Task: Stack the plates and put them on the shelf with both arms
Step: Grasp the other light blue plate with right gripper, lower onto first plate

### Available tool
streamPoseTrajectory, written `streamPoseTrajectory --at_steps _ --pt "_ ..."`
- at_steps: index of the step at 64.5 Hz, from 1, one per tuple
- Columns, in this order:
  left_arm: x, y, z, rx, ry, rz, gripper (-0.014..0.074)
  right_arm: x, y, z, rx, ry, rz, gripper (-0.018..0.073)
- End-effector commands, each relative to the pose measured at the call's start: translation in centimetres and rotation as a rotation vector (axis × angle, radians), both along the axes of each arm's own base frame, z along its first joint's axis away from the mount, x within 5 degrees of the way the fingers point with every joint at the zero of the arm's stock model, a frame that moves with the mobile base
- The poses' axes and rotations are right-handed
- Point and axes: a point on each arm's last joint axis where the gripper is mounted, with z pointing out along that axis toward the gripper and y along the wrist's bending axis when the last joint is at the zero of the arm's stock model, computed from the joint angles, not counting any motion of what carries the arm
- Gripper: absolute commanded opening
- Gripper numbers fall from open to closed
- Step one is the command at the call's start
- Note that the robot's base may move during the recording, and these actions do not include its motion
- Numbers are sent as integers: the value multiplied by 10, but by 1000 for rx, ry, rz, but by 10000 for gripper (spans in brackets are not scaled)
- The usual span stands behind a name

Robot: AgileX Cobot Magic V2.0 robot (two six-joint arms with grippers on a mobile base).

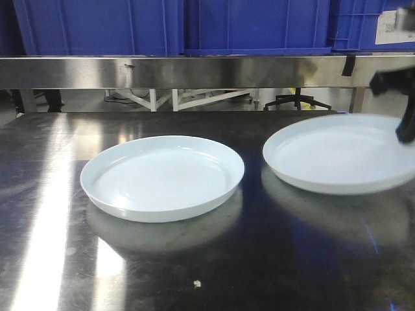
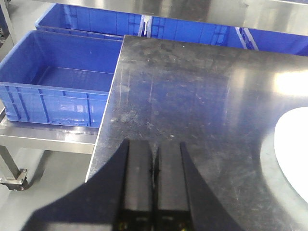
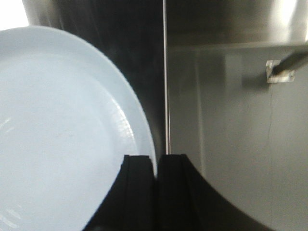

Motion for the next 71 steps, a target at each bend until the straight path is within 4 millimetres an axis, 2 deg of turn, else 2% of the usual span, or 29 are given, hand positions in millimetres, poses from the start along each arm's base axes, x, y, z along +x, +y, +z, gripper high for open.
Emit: streamPoseTrajectory --at_steps 1,7,13,27,41,52,65,71 --pt "3 -1 16 -23 -105 0 88 1 -1 48 -21 -184 15 48" --pt "3 -1 16 -23 -105 0 88 -2 5 65 -16 -225 31 48" --pt "3 -1 16 -23 -105 0 88 -4 18 76 -3 -238 71 48" --pt "3 -1 16 -23 -105 0 88 -3 69 84 21 -276 231 48" --pt "3 -1 16 -23 -105 0 88 7 126 78 40 -268 382 48" --pt "3 -1 16 -23 -105 0 88 16 161 70 47 -252 461 48" --pt "3 -1 16 -23 -105 0 88 23 182 59 47 -230 503 48" --pt "3 -1 16 -23 -105 0 88 24 187 51 43 -210 512 110"
